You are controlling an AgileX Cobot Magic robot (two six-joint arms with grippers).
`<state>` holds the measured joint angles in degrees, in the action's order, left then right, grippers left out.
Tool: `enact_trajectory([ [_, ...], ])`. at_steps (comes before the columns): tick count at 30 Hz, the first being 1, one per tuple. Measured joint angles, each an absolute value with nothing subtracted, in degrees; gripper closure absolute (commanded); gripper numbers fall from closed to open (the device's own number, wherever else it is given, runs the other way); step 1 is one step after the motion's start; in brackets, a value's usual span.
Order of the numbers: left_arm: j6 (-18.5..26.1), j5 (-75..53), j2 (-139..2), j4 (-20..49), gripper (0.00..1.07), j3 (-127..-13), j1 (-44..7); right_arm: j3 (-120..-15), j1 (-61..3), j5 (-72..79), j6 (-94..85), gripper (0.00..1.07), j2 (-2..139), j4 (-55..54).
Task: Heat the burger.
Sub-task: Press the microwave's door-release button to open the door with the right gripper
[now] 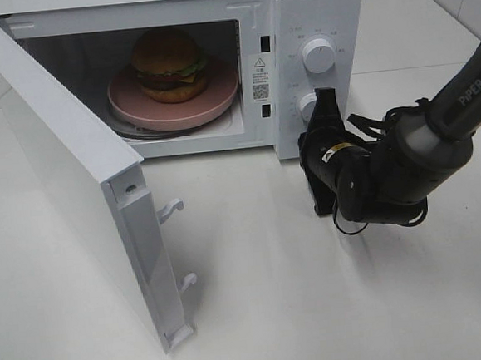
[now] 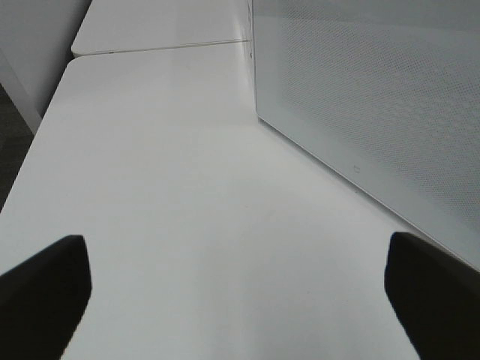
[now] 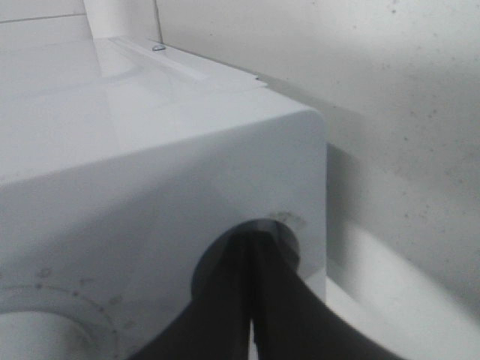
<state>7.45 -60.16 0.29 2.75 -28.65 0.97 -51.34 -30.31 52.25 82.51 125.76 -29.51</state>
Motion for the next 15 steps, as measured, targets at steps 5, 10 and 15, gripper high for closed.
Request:
enact_trajectory([
  [5, 7.45, -60.16, 0.29, 2.75, 0.07, -28.65, 0.97, -50.65, -29.97, 48.47, 83.65, 1.07, 123.93, -27.79],
  [10, 7.45, -60.16, 0.29, 2.75, 0.07, -28.65, 0.97, -48.53, -30.08, 44.06, 81.7, 1.07, 120.44, -25.1],
  [15, 7.45, -60.16, 0.29, 2.75, 0.07, -28.65, 0.97, -46.75, -30.19, 37.82, 77.69, 1.07, 116.65, -23.15],
])
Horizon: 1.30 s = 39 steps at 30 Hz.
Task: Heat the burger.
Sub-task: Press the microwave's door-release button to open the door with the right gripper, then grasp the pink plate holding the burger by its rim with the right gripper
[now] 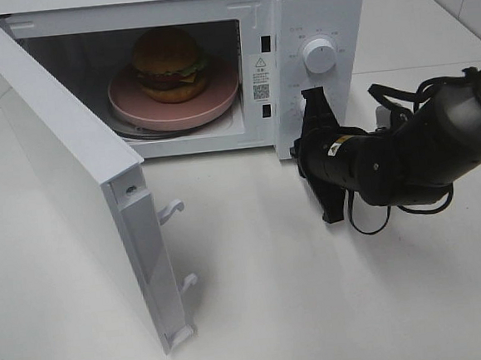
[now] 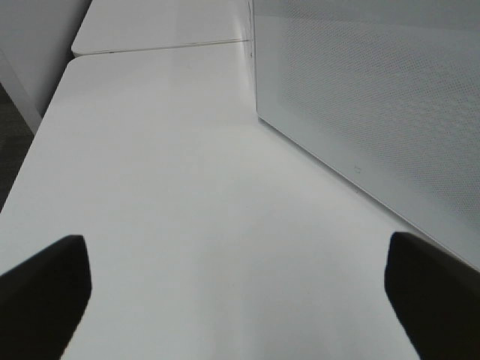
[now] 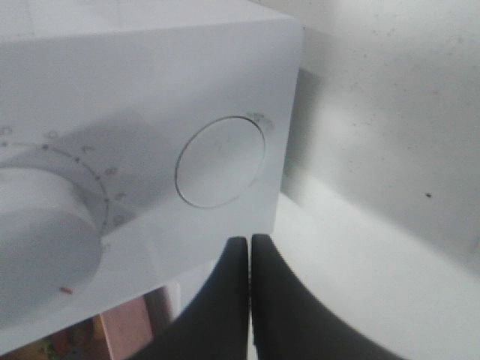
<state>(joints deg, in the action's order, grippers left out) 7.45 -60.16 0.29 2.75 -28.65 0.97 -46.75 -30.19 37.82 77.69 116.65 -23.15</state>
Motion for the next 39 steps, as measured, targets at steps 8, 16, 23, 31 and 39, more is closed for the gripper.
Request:
enact_trajectory([
  [8, 7.45, -60.16, 0.29, 2.75, 0.07, -28.65, 0.97, -44.06, -30.19, 31.05, 68.35, 1.07, 110.47, -22.29],
  [16, 7.45, -60.16, 0.29, 2.75, 0.07, -28.65, 0.97, -44.0, -30.19, 20.28, 55.12, 1.07, 103.53, -21.37],
  [23, 7.45, -60.16, 0.29, 2.75, 0.07, -28.65, 0.97, -44.0, -30.19, 14.32, 42.51, 1.05, 98.89, -21.03],
  [31, 7.45, -60.16, 0.29, 2.75, 0.07, -28.65, 0.97, -44.0, -30.19, 4.98, 29.79, 1.03, 92.82, -21.03],
  [39, 7.45, -60.16, 0.29, 2.75, 0.07, -28.65, 0.97, -45.38, -30.19, -5.44, 22.4, 1.01, 89.61, -17.42],
])
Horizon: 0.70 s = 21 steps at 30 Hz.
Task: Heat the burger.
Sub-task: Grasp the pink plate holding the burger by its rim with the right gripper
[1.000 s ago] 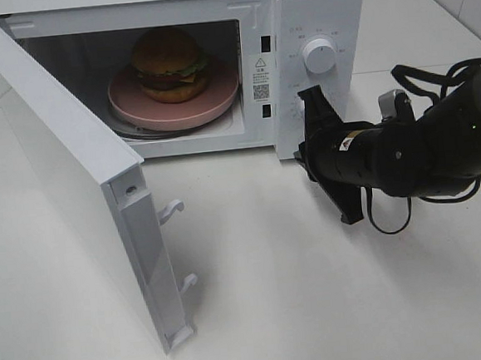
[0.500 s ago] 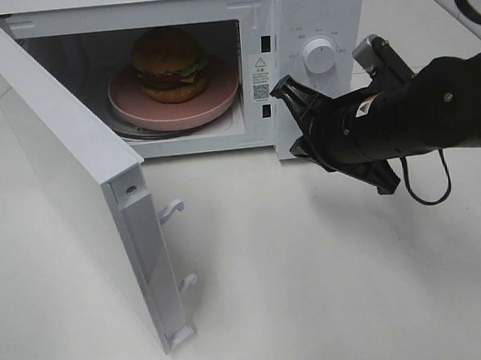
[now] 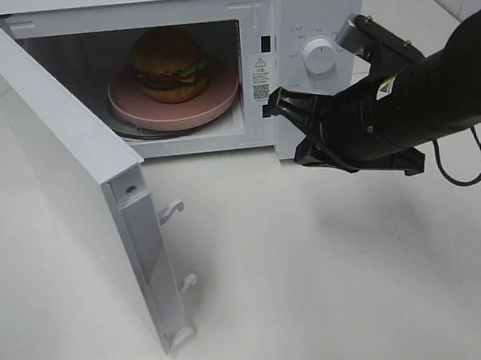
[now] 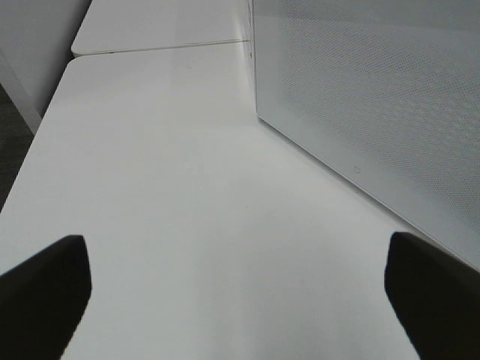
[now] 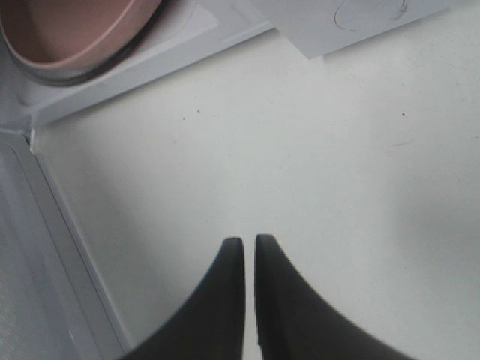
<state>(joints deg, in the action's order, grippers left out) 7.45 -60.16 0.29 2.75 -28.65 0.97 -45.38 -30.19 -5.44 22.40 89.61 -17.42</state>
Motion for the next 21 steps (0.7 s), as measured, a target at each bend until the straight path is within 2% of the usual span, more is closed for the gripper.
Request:
enact_trajectory([
  [7, 7.45, -60.16, 0.29, 2.75, 0.07, -28.65, 0.97, -51.34, -30.19, -22.35, 15.07, 0.98, 89.38, -2.86],
  [10, 7.45, -60.16, 0.29, 2.75, 0.07, -28.65, 0.97, -52.02, -30.19, -24.29, 13.29, 0.98, 89.27, -1.2],
  [12, 7.45, -60.16, 0.29, 2.75, 0.07, -28.65, 0.97, -54.49, -30.19, -29.97, 4.24, 0.98, 89.15, 3.21],
  [15, 7.45, -60.16, 0.29, 2.75, 0.07, -28.65, 0.97, -55.0, -30.19, -31.05, 1.2, 0.97, 89.15, 3.61],
  [17, 7.45, -60.16, 0.29, 2.75, 0.07, -28.65, 0.97, -56.72, -30.19, -35.07, -11.92, 0.97, 89.15, 4.35],
  [21, 7.45, -60.16, 0.29, 2.75, 0.07, -28.65, 0.97, -57.35, -30.19, -36.9, -22.8, 0.96, 89.15, 4.41],
])
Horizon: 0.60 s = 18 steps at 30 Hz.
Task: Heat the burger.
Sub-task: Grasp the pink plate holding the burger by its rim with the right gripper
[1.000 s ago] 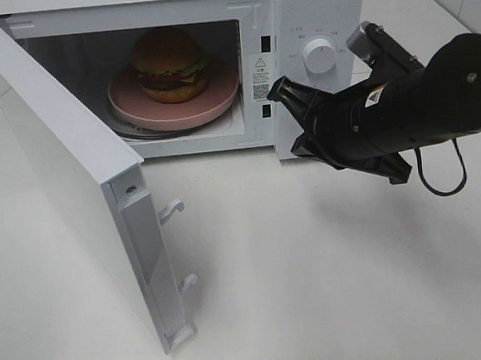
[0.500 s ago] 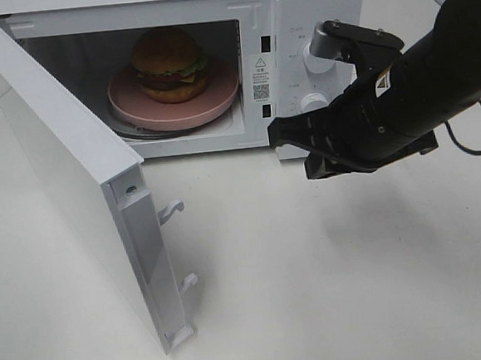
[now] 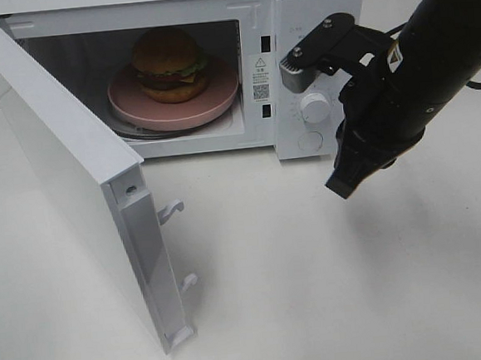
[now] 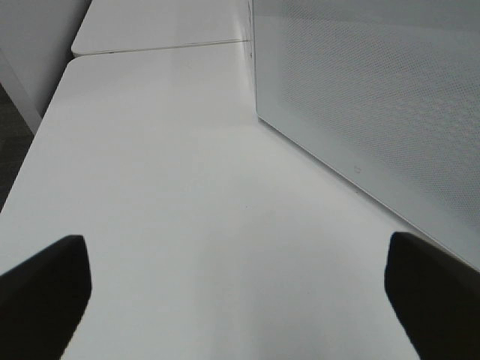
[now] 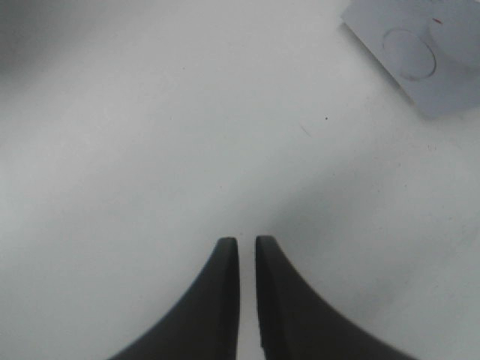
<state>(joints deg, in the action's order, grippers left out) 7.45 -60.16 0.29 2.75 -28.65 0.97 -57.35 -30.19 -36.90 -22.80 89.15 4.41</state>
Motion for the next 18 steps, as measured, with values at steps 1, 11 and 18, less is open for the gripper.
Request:
enact_trajectory([
  [1, 7.45, -60.16, 0.29, 2.75, 0.07, -28.65, 0.97, -57.47, -30.19, -37.53, -30.08, 0.96, 89.15, 4.41],
  [11, 7.45, -60.16, 0.29, 2.75, 0.07, -28.65, 0.97, -57.47, -30.19, -35.01, -59.24, 0.95, 89.15, 4.81],
  [18, 7.45, -60.16, 0.29, 2.75, 0.07, -28.65, 0.97, -57.47, -30.19, -32.03, -78.61, 0.88, 89.15, 5.96],
])
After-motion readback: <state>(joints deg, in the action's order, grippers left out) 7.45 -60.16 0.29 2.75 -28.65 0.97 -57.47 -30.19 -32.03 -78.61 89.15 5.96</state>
